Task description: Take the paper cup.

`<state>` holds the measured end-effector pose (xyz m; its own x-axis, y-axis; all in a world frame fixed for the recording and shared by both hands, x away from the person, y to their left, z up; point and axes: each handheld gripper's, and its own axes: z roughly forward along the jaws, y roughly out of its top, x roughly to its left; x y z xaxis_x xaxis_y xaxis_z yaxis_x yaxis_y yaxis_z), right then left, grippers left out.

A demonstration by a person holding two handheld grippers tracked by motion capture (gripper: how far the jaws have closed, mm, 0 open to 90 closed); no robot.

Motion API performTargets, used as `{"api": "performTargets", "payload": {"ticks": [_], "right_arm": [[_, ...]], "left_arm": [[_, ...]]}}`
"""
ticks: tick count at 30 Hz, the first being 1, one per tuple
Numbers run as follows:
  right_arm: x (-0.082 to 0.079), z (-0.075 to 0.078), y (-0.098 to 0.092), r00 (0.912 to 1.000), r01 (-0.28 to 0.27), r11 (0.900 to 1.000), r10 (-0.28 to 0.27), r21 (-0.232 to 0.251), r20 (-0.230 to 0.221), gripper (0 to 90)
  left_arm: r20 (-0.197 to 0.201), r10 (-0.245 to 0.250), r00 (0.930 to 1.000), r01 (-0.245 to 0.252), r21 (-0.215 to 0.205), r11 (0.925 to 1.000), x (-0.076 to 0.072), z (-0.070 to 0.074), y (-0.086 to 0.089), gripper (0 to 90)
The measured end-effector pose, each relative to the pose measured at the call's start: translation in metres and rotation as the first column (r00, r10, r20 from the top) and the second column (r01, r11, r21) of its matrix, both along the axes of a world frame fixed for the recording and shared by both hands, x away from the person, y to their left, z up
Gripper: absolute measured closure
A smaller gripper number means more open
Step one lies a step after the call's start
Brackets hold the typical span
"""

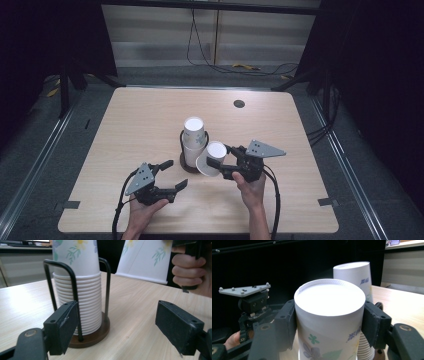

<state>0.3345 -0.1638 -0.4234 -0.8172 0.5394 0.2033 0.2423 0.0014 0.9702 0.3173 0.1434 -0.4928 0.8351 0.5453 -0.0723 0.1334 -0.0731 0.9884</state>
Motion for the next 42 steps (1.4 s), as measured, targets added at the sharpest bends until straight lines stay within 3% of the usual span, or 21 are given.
{"api": "performTargets", "payload": {"ticks": [18,30,42], "right_arm": [[-0.004,-0.028,0.016,0.9981,-0.050,0.999,0.050,0.006,-0.035,36.6],[-0.005,-0.036,0.024,0.9952,-0.079,0.997,0.078,-0.011,-0.058,36.6],[-0.008,-0.039,0.035,0.9910,-0.118,0.993,0.119,0.008,-0.062,36.6]], "left_arm": [[0.000,-0.097,0.9953,0.097,0.007,0.9952,-0.001,-0.003,-0.014,17.5],[-0.004,-0.138,0.9905,0.138,0.044,0.9895,-0.002,-0.006,-0.024,18.9],[-0.020,-0.160,0.9869,0.161,0.018,0.9869,0.002,-0.009,-0.029,21.7]]}}
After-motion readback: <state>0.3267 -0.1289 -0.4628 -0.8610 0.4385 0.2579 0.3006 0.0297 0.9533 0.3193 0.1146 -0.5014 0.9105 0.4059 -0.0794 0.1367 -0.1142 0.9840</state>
